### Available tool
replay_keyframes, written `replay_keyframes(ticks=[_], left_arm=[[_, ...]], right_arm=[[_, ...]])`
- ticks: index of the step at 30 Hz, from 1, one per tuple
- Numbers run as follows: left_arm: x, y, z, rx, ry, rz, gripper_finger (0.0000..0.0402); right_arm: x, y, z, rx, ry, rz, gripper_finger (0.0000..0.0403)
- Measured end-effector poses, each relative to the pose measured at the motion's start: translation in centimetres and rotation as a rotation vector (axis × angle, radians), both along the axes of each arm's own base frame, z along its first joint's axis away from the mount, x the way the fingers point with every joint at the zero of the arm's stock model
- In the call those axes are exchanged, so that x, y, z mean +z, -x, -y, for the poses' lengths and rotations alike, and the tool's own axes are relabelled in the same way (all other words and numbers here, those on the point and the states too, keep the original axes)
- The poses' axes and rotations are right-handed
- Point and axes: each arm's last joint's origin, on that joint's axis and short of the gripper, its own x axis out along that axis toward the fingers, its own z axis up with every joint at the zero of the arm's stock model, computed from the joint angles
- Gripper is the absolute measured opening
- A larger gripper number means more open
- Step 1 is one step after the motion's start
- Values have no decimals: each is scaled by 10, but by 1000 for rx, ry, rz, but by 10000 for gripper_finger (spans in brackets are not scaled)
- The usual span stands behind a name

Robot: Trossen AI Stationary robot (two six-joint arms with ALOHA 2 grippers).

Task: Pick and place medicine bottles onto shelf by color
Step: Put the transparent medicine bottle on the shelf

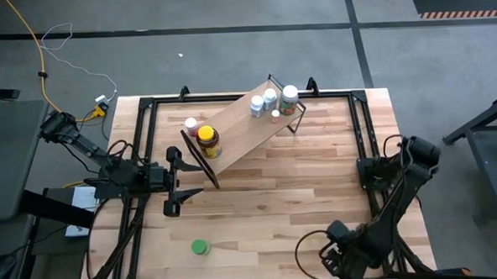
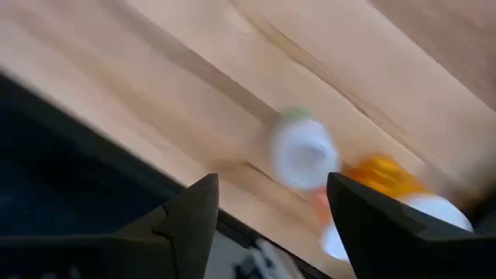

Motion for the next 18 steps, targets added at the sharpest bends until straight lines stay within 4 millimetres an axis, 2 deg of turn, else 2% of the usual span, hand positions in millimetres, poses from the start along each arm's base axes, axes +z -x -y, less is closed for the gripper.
replay_keyframes(ticks=[5, 8, 13, 18], left_arm=[[1, 0, 0, 0, 7, 14, 257], [2, 0, 0, 0, 11, 22, 257], [2, 0, 0, 0, 11, 21, 257], [1, 0, 0, -1, 14, 14, 257]], right_arm=[[-9, 2, 7, 6, 68, -146, 232], [-9, 1, 11, 2, 108, -123, 232], [-9, -4, 8, -7, 67, -82, 232], [-16, -2, 11, -88, 77, -108, 232]])
